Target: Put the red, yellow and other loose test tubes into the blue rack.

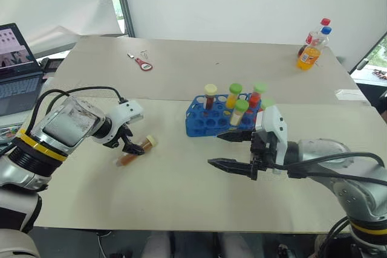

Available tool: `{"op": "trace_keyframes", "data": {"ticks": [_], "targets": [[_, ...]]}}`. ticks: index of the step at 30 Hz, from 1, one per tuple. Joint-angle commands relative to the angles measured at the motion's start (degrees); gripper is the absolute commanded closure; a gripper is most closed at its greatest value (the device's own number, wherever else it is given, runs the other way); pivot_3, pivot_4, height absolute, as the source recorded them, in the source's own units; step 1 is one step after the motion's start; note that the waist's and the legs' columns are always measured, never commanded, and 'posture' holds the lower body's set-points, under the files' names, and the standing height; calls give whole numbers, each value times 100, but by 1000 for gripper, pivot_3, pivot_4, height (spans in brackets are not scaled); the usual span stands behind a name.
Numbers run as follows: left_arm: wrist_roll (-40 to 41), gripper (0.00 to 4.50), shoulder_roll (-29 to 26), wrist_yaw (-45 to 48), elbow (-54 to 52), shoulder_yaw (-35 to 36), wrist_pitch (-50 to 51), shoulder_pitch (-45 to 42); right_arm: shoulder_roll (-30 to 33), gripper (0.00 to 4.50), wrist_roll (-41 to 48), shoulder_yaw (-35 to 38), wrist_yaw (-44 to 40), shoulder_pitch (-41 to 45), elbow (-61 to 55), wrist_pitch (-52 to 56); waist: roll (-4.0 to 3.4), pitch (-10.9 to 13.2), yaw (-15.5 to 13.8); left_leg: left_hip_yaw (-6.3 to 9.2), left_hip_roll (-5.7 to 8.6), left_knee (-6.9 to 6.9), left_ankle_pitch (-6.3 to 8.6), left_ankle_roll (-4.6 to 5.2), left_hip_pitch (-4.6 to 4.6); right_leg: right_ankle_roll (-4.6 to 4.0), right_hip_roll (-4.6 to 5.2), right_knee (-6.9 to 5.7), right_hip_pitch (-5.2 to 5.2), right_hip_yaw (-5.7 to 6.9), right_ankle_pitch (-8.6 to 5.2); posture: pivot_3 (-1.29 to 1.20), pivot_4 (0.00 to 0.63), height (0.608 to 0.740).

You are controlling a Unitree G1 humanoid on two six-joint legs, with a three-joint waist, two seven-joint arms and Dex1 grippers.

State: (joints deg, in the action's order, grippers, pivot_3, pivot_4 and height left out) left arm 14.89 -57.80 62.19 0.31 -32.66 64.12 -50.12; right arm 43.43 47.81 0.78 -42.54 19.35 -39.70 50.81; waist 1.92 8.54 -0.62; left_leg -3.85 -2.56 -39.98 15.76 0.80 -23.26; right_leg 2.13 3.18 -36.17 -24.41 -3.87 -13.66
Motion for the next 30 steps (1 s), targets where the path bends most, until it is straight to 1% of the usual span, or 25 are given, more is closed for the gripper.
{"op": "trace_keyframes", "data": {"ticks": [1, 3, 7, 8, 9, 13, 15, 17, 18, 20, 23, 25, 27, 29, 30], "targets": [[-148, 259, 116, 98, 93, 10, 120, -172, 178, 523, 236, 156, -79, -4, -289, 52, 2, 1, 0, 1, -1, -1, 0, 0, 0, 0, -1, -1, 0, 0, 0, 0, 150, 740], [-209, 841, 115, 187, 39, -26, 66, -128, 237, 516, 350, 173, -62, -32, -336, 104, 3, 1, 1, 2, -1, -3, 0, 0, -1, 0, -1, -3, 0, 0, 0, 0, 150, 740], [-364, 2792, 125, 220, -72, -68, -101, 66, 298, 516, 399, 207, 47, -56, -373, 112, 3, 1, 7, 3, -1, -8, 0, 0, 1, 0, -1, -7, 1, 0, 0, 0, 150, 740], [-437, 3288, 118, 217, -54, -68, -276, 127, 305, 516, 408, 208, 85, -51, -376, 115, 3, 1, 5, 4, -1, -8, 0, 0, 1, 0, -1, -8, 1, 0, 0, 0, 150, 740], [-468, 3647, 130, 192, -25, -43, -319, 178, 320, 516, 419, 221, 110, -64, -385, 115, 3, 1, 3, 5, -1, -10, 0, 0, 1, 0, -1, -9, 2, 0, 0, 0, 150, 740], [-635, 3700, 83, 350, 117, 76, -893, 283, 403, 516, 502, 301, 163, -140, -434, 131, 3, 1, 0, 5, -1, -11, -1, 1, 7, 0, -1, -13, 6, 0, 0, 0, 150, 740], [-609, 3700, 128, 499, 257, 254, -1303, 232, 478, 516, 553, 406, 181, -231, -466, 144, 3, 1, -5, 4, 0, -12, -2, 2, 7, 0, 0, -15, 7, 0, 0, 0, 150, 740], [-310, 3700, 235, 922, 371, 600, -1812, 95, 606, 516, 587, 597, 191, -399, -551, 118, 4, 1, -11, 5, 0, -18, -3, 3, 6, 0, 0, -24, 6, 0, 0, 0, 150, 740], [-7, 3700, 364, 1243, 429, 860, -2027, -36, 676, 516, 573, 716, 182, -532, -620, 67, 5, 2, -22, 6, 0, -22, -3, 3, 4, 0, 0, -27, 6, 0, 0, 0, 150, 740], [417, 3700, 780, 1403, 696, 1393, -2294, -262, 753, 516, 521, 914, 214, -786, -705, -33, 11, 5, -75, 15, 1, -36, -3, 4, -10, 1, 0, -35, 5, 4, -1, 0, 150, 740], [632, 3700, 1341, 1208, 1005, 1913, -2608, -351, 812, 516, 313, 1041, 323, -1137, -794, -128, 16, 5, -81, 25, 6, -66, 0, 10, -28, 8, 2, -39, 7, 6, -5, 0, 150, 740], [739, 3700, 1700, 1012, 959, 2172, -2715, -288, 865, 516, 105, 1079, 353, -1389, -908, -232, 16, 5, -41, 27, 10, -82, 6, 20, -26, 15, 5, -48, 12, 2, -9, 0, 150, 740], [835, 3700, 2098, 732, 867, 2390, -2755, -205, 882, 516, 2, 1167, 464, -1611, -1022, -245, 16, 5, -8, 30, 13, -83, 6, 20, -26, 18, 6, -52, 12, 1, -10, 0, 150, 740], [902, 3700, 2672, 215, 820, 2609, -2851, -94, 874, 516, -68, 1316, 699, -1823, -1167, -149, 16, 5, 1, 35, 12, -85, 6, 20, -26, 18, 5, -57, 11, 0, -10, 0, 150, 740], [812, 3700, 2968, -29, 862, 2646, -3182, -1, 829, 516, -108, 1393, 887, -1882, -1235, -96, 17, 5, -1, 39, 14, -84, 6, 20, -25, 18, 5, -58, 12, -1, -10, 0, 150, 740]]}}
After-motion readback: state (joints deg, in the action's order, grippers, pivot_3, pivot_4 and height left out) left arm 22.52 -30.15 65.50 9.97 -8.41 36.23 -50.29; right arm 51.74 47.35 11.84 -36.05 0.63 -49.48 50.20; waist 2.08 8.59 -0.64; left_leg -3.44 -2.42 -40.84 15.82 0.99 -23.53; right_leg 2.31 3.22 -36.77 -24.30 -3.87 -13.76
